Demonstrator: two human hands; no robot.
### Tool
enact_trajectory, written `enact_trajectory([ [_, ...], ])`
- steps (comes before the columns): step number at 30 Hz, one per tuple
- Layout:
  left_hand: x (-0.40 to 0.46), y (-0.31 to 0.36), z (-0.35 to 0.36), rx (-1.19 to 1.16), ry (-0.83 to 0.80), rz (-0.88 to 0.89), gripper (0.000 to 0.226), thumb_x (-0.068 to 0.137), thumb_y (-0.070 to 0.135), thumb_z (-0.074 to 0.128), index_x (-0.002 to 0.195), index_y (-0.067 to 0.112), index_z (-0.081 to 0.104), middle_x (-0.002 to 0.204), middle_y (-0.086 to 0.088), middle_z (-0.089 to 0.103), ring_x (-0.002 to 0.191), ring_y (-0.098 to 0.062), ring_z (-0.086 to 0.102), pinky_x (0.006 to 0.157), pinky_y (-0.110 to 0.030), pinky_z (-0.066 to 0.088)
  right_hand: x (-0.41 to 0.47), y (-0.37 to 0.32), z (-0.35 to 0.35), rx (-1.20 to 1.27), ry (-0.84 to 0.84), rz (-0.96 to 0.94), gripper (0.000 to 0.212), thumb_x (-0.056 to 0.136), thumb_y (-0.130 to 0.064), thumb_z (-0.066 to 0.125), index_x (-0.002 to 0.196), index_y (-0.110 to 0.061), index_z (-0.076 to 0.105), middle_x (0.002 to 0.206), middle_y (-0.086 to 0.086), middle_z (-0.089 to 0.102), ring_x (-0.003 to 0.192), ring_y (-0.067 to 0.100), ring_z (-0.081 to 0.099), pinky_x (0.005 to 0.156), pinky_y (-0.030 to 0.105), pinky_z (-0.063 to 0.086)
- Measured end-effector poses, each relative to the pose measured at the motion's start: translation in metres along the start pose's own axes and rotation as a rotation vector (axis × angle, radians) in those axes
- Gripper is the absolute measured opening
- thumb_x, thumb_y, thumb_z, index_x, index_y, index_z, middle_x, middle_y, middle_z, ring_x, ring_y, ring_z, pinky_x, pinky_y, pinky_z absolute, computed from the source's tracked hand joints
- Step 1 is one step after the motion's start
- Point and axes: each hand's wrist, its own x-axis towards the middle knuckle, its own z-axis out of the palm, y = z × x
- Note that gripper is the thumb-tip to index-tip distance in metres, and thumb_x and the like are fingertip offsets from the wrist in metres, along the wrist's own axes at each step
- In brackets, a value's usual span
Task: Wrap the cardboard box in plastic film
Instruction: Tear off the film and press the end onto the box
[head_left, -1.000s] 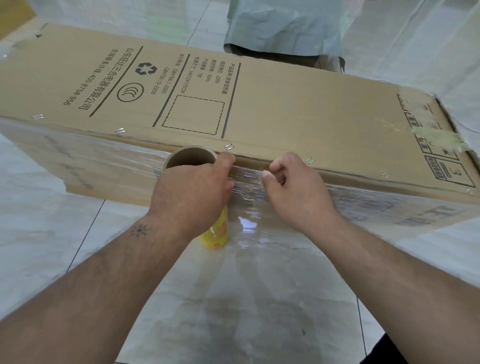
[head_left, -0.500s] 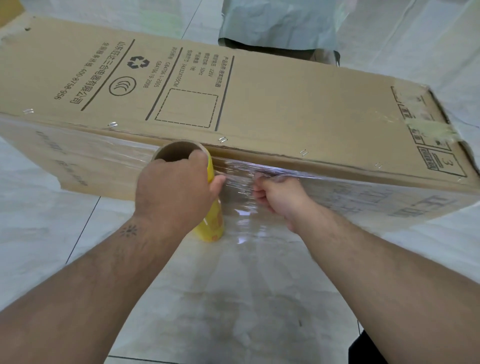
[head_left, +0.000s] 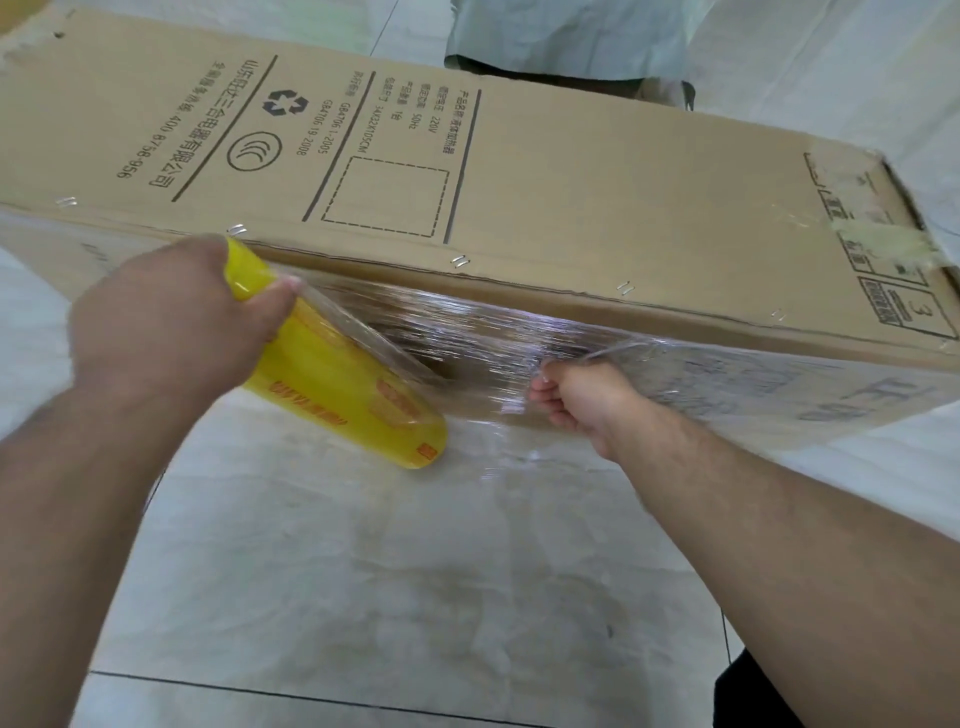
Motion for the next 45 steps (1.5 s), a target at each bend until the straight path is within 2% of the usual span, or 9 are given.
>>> enact_trajectory([
  [3,0.003,-0.014,-0.011,-0.013,0.043,-0.065,0.06,0.079,0.077,0.048,0.081,0.017,0.052,0.073,-0.013,0.059,0.074,-0.039,0.061,0.076,-0.055,0.057,0.003,0.004,-0.002,-0.039,-0.003,0.01,0.035,0.113,-0.023,0.056,0.079,-0.02,0.064,0.088,0.004,0.074,0.078,0.017,0.066,0.072,0.03,0.05],
  [8,-0.002,-0.022,-0.021,0.014,0.016,-0.094,0.059,0.08,0.075,0.049,0.078,0.016,0.05,0.072,-0.014,0.058,0.073,-0.039,0.061,0.076,-0.055,0.057,0.005,0.007,-0.003,-0.031,-0.048,0.05,0.034,0.112,-0.018,0.056,0.08,-0.016,0.067,0.082,0.001,0.074,0.078,0.014,0.066,0.08,0.03,0.052],
  [14,-0.005,-0.034,-0.028,0.051,0.045,-0.127,0.056,0.085,0.07,0.053,0.078,0.014,0.051,0.072,-0.015,0.058,0.073,-0.041,0.061,0.075,-0.055,0.056,0.013,0.01,-0.003,-0.003,-0.068,0.054,0.032,0.112,-0.015,0.059,0.081,-0.012,0.068,0.084,0.004,0.072,0.081,0.017,0.067,0.102,0.04,0.055],
  [21,-0.003,-0.071,-0.022,0.2,0.073,0.001,0.056,0.085,0.069,0.054,0.07,0.017,0.041,0.062,-0.012,0.052,0.059,-0.034,0.056,0.065,-0.051,0.056,0.012,0.008,-0.005,-0.028,-0.084,0.045,0.029,0.112,-0.016,0.059,0.085,-0.013,0.067,0.085,0.003,0.071,0.08,0.016,0.066,0.099,0.035,0.054],
  [29,-0.02,-0.075,-0.01,0.159,0.038,0.175,0.047,0.088,0.054,0.072,0.078,0.015,0.048,0.057,-0.009,0.045,0.071,-0.039,0.052,0.061,-0.038,0.039,0.018,0.005,0.003,-0.048,-0.103,0.036,0.036,0.114,-0.018,0.053,0.08,-0.016,0.064,0.083,0.001,0.069,0.08,0.014,0.066,0.097,0.037,0.044],
  [33,-0.02,-0.087,-0.009,0.13,0.046,0.198,0.051,0.087,0.06,0.071,0.079,0.018,0.043,0.056,-0.003,0.039,0.077,-0.036,0.048,0.065,-0.037,0.032,0.017,0.003,0.0,-0.066,-0.101,0.032,0.036,0.115,-0.019,0.051,0.081,-0.018,0.062,0.089,0.002,0.071,0.083,0.014,0.069,0.082,0.034,0.047],
  [36,-0.021,-0.08,-0.012,0.151,0.07,0.275,0.056,0.088,0.061,0.069,0.073,0.014,0.041,0.053,-0.001,0.035,0.062,-0.031,0.045,0.065,-0.036,0.027,0.015,0.0,-0.001,-0.057,-0.095,0.032,0.037,0.116,-0.02,0.051,0.081,-0.017,0.062,0.09,0.003,0.073,0.085,0.014,0.071,0.092,0.036,0.047],
  [40,-0.02,-0.081,-0.018,0.111,0.184,0.257,0.053,0.096,0.046,0.066,0.06,0.014,0.043,0.049,0.002,0.034,0.048,-0.029,0.04,0.063,-0.037,0.031,0.01,-0.002,-0.001,-0.062,-0.092,0.037,0.034,0.114,-0.021,0.053,0.082,-0.018,0.064,0.091,0.002,0.074,0.085,0.015,0.07,0.09,0.035,0.049],
  [45,-0.024,-0.082,-0.014,0.102,0.193,0.22,0.054,0.094,0.053,0.049,0.065,0.008,0.055,0.049,-0.006,0.044,0.051,-0.036,0.051,0.069,-0.042,0.04,0.002,-0.006,-0.005,-0.06,-0.088,0.036,0.034,0.115,-0.021,0.053,0.083,-0.017,0.065,0.092,0.003,0.074,0.082,0.014,0.069,0.073,0.029,0.051],
])
